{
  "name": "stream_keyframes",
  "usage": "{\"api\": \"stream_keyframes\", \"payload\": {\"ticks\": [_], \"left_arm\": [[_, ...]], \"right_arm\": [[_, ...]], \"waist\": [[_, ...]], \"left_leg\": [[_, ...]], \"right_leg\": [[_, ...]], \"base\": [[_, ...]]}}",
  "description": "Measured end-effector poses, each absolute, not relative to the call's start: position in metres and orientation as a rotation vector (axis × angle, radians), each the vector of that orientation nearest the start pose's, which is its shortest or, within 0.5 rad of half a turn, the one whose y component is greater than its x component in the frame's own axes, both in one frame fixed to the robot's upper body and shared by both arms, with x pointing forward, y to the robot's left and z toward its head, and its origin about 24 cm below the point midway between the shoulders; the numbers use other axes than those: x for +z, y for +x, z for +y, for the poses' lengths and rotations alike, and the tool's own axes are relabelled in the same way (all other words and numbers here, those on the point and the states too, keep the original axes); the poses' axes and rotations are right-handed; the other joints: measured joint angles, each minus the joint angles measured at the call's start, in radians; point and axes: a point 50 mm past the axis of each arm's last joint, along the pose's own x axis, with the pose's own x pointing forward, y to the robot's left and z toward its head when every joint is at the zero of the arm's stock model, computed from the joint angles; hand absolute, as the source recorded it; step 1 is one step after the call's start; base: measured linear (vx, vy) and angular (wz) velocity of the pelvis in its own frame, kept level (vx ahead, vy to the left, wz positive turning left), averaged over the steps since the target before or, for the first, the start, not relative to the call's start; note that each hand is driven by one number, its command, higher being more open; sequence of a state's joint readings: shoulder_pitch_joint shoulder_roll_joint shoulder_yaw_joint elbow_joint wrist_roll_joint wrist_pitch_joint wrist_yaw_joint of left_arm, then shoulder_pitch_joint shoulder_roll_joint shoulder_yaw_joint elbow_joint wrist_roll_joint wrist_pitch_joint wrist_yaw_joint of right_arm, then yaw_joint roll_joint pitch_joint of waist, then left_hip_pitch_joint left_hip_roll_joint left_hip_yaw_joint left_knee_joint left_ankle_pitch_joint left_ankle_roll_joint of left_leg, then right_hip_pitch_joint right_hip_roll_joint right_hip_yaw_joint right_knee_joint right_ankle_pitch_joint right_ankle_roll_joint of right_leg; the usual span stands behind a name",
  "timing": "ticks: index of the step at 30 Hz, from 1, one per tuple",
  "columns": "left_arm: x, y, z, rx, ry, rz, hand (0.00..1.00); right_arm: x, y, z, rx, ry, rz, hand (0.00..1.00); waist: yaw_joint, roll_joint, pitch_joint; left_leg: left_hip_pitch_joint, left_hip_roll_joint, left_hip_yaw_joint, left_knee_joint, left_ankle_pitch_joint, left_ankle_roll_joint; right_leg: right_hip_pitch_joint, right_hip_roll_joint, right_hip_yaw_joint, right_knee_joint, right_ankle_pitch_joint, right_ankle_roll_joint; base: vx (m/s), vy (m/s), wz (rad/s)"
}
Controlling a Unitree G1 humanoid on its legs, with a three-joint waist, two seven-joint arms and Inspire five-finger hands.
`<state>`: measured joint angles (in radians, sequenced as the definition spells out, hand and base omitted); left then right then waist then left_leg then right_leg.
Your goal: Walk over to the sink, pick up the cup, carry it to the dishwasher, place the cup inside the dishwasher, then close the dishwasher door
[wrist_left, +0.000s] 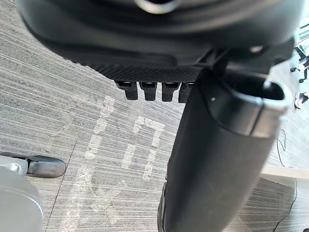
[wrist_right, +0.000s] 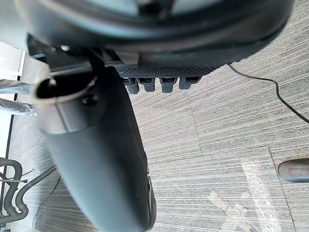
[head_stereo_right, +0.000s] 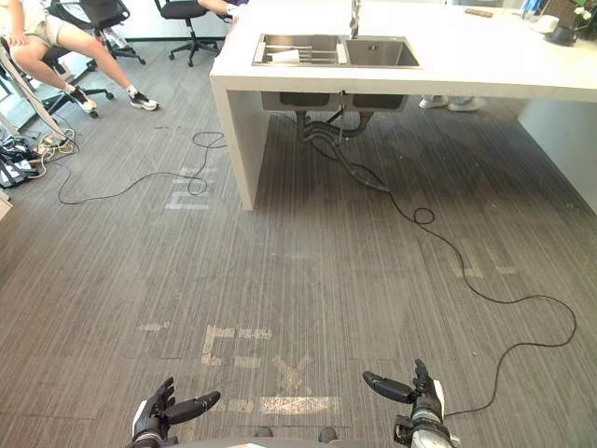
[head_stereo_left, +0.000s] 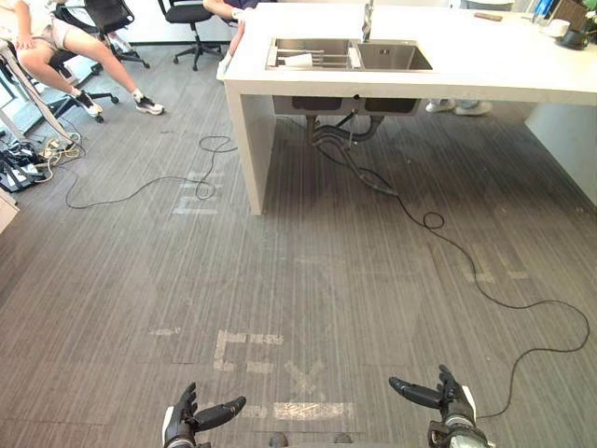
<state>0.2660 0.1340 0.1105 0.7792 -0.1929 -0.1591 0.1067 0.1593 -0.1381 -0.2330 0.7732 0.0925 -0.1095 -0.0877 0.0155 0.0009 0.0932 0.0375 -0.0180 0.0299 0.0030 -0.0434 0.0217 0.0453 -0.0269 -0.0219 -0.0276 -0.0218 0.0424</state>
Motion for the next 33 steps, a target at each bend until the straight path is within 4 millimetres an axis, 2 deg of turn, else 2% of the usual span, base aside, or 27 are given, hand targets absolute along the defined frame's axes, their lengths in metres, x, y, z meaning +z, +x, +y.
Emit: {"api": "stream_keyframes", "payload": {"ticks": [2,5,6,7,8,9,11,13,14,16,17,18,19,20,21,22,23,24,25,26,27,29,30,32,33], "left_arm": [[-0.135,0.084,0.232,0.420,-0.027,0.849,1.00],[-0.131,0.089,0.231,0.416,-0.031,0.816,1.00],[-0.129,0.091,0.231,0.415,-0.032,0.802,1.00],[-0.128,0.093,0.231,0.413,-0.033,0.796,1.00],[-0.127,0.094,0.231,0.412,-0.033,0.791,1.00],[-0.126,0.098,0.232,0.409,-0.030,0.776,1.00],[-0.125,0.100,0.233,0.412,-0.027,0.771,1.00],[-0.122,0.109,0.234,0.414,-0.024,0.749,1.00],[-0.120,0.118,0.234,0.415,-0.023,0.728,1.00],[-0.119,0.121,0.233,0.414,-0.021,0.717,1.00],[-0.117,0.123,0.236,0.416,-0.012,0.709,1.00],[-0.117,0.125,0.236,0.417,-0.013,0.707,1.00],[-0.117,0.126,0.233,0.421,-0.020,0.704,1.00],[-0.117,0.127,0.230,0.426,-0.028,0.701,1.00],[-0.117,0.129,0.229,0.424,-0.032,0.697,1.00],[-0.117,0.130,0.228,0.422,-0.034,0.694,1.00],[-0.116,0.132,0.226,0.419,-0.040,0.690,1.00],[-0.115,0.134,0.224,0.414,-0.046,0.681,1.00],[-0.114,0.134,0.223,0.413,-0.048,0.672,1.00],[-0.109,0.138,0.223,0.405,-0.049,0.647,1.00],[-0.108,0.140,0.222,0.403,-0.051,0.638,1.00],[-0.104,0.148,0.220,0.386,-0.054,0.610,1.00],[-0.100,0.152,0.219,0.382,-0.055,0.589,1.00],[-0.096,0.156,0.219,0.379,-0.057,0.564,1.00],[-0.096,0.157,0.217,0.383,-0.062,0.560,1.00]], "right_arm": [[-0.122,0.123,-0.251,-0.438,-0.018,0.777,1.00],[-0.119,0.127,-0.257,-0.452,-0.027,0.762,1.00],[-0.117,0.128,-0.260,-0.464,-0.025,0.760,1.00],[-0.117,0.128,-0.262,-0.476,-0.023,0.760,1.00],[-0.117,0.127,-0.263,-0.479,-0.024,0.759,1.00],[-0.116,0.128,-0.263,-0.478,-0.025,0.758,1.00],[-0.117,0.128,-0.263,-0.475,-0.030,0.768,1.00],[-0.115,0.134,-0.263,-0.470,-0.032,0.755,1.00],[-0.112,0.143,-0.263,-0.464,-0.033,0.735,1.00],[-0.109,0.151,-0.262,-0.452,-0.037,0.716,1.00],[-0.107,0.155,-0.261,-0.443,-0.041,0.703,1.00],[-0.107,0.155,-0.261,-0.446,-0.043,0.705,1.00],[-0.107,0.152,-0.263,-0.454,-0.049,0.710,1.00],[-0.106,0.154,-0.263,-0.454,-0.054,0.702,1.00],[-0.104,0.156,-0.263,-0.448,-0.062,0.692,1.00],[-0.103,0.157,-0.263,-0.445,-0.064,0.686,1.00],[-0.102,0.158,-0.261,-0.435,-0.068,0.681,1.00],[-0.101,0.158,-0.259,-0.419,-0.078,0.676,1.00],[-0.101,0.158,-0.257,-0.412,-0.082,0.670,1.00],[-0.098,0.164,-0.254,-0.401,-0.081,0.648,1.00],[-0.097,0.167,-0.253,-0.399,-0.081,0.638,1.00],[-0.092,0.176,-0.254,-0.407,-0.079,0.608,1.00],[-0.089,0.180,-0.254,-0.407,-0.076,0.590,1.00],[-0.083,0.178,-0.251,-0.403,-0.072,0.551,1.00],[-0.081,0.170,-0.248,-0.407,-0.067,0.535,1.00]], "waist": [[0.007,0.001,0.001],[0.013,0.007,0.028],[0.017,0.011,0.039],[0.017,0.016,0.045],[0.016,0.017,0.050],[0.013,0.017,0.073],[0.006,0.026,0.080],[-0.005,0.029,0.092],[-0.005,0.038,0.119],[-0.004,0.050,0.121],[-0.004,0.038,0.120],[-0.009,0.034,0.118],[-0.017,0.041,0.108],[-0.019,0.061,0.097],[-0.019,0.068,0.095],[-0.019,0.069,0.095],[-0.020,0.073,0.096],[-0.021,0.076,0.098],[-0.015,0.076,0.099],[0.001,0.073,0.102],[0.010,0.070,0.104],[0.025,0.062,0.108],[0.035,0.056,0.112],[0.051,0.044,0.119],[0.051,0.050,0.117]], "left_leg": [[-0.013,-0.001,0.014,0.053,-0.040,0.009],[-0.027,-0.006,0.032,0.156,-0.119,0.025],[-0.024,-0.009,0.040,0.185,-0.144,0.036],[-0.008,-0.016,0.041,0.193,-0.154,0.046],[0.006,-0.020,0.040,0.190,-0.158,0.053],[0.042,-0.030,0.033,0.186,-0.167,0.067],[0.075,-0.036,0.025,0.178,-0.180,0.073],[0.097,-0.034,-0.007,0.163,-0.188,0.073],[0.118,-0.016,-0.014,0.147,-0.191,0.069],[0.114,0.002,-0.012,0.142,-0.198,0.054],[0.127,-0.002,-0.019,0.136,-0.216,0.032],[0.138,-0.003,-0.027,0.136,-0.224,0.024],[0.148,0.011,-0.049,0.137,-0.240,0.000],[0.141,0.041,-0.058,0.150,-0.251,-0.020],[0.121,0.058,-0.066,0.200,-0.262,-0.039],[0.100,0.070,-0.070,0.258,-0.268,-0.049],[0.041,0.095,-0.073,0.435,-0.272,-0.056],[-0.046,0.129,-0.069,0.688,-0.229,-0.067],[-0.091,0.150,-0.060,0.806,-0.195,-0.066],[-0.181,0.204,-0.020,1.021,-0.214,-0.039],[-0.215,0.215,-0.006,1.065,-0.223,-0.029],[-0.312,0.198,0.017,1.076,-0.248,-0.028],[-0.364,0.162,0.019,0.986,-0.264,-0.033],[-0.411,0.108,0.043,0.756,-0.259,-0.040],[-0.412,0.079,0.049,0.545,-0.196,-0.052]], "right_leg": [[-0.004,-0.003,0.017,0.028,-0.019,0.005],[-0.055,-0.016,0.025,0.201,-0.117,0.049],[-0.098,-0.026,0.015,0.323,-0.159,0.088],[-0.146,-0.039,0.001,0.453,-0.174,0.106],[-0.175,-0.048,-0.011,0.529,-0.174,0.106],[-0.232,-0.075,-0.045,0.677,-0.187,0.103],[-0.272,-0.103,-0.100,0.736,-0.217,0.086],[-0.312,-0.110,-0.144,0.689,-0.221,0.076],[-0.321,-0.087,-0.155,0.609,-0.217,0.069],[-0.327,-0.053,-0.161,0.447,-0.171,0.065],[-0.342,-0.044,-0.162,0.362,-0.062,-0.018],[-0.342,-0.049,-0.158,0.364,-0.019,-0.042],[-0.337,-0.044,-0.175,0.381,0.015,-0.087],[-0.336,-0.026,-0.198,0.393,-0.015,-0.102],[-0.321,-0.012,-0.214,0.390,-0.030,-0.124],[-0.305,-0.001,-0.224,0.380,-0.039,-0.137],[-0.239,0.025,-0.242,0.330,-0.044,-0.147],[-0.150,0.059,-0.262,0.257,-0.040,-0.168],[-0.107,0.078,-0.264,0.224,-0.035,-0.202],[-0.019,0.116,-0.254,0.160,-0.036,-0.227],[0.011,0.120,-0.250,0.141,-0.038,-0.230],[0.072,0.110,-0.228,0.096,-0.041,-0.234],[0.094,0.091,-0.208,0.076,-0.042,-0.234],[0.115,0.049,-0.182,0.065,-0.063,-0.202],[0.139,0.030,-0.182,0.065,-0.089,-0.176]], "base": [[0.10,0.048,-0.25],[0.09,0.071,-0.19],[0.10,0.108,-0.14],[0.10,0.101,-0.07],[0.16,0.103,0.07],[0.17,0.087,0.15],[0.17,0.075,0.18],[0.25,0.027,0.31],[0.24,-0.024,0.25],[0.20,-0.036,0.09],[0.29,-0.069,0.18],[0.41,-0.144,0.37],[0.40,-0.204,0.43],[0.48,-0.270,0.43],[0.40,-0.246,0.29],[0.42,-0.262,0.28],[0.43,-0.261,0.37],[0.43,-0.247,0.34],[0.49,-0.252,0.13],[0.38,-0.185,-0.10],[0.43,-0.177,-0.18],[0.28,-0.041,-0.23],[0.29,0.058,-0.44],[0.32,0.106,-0.34],[0.39,0.166,-0.01]]}}
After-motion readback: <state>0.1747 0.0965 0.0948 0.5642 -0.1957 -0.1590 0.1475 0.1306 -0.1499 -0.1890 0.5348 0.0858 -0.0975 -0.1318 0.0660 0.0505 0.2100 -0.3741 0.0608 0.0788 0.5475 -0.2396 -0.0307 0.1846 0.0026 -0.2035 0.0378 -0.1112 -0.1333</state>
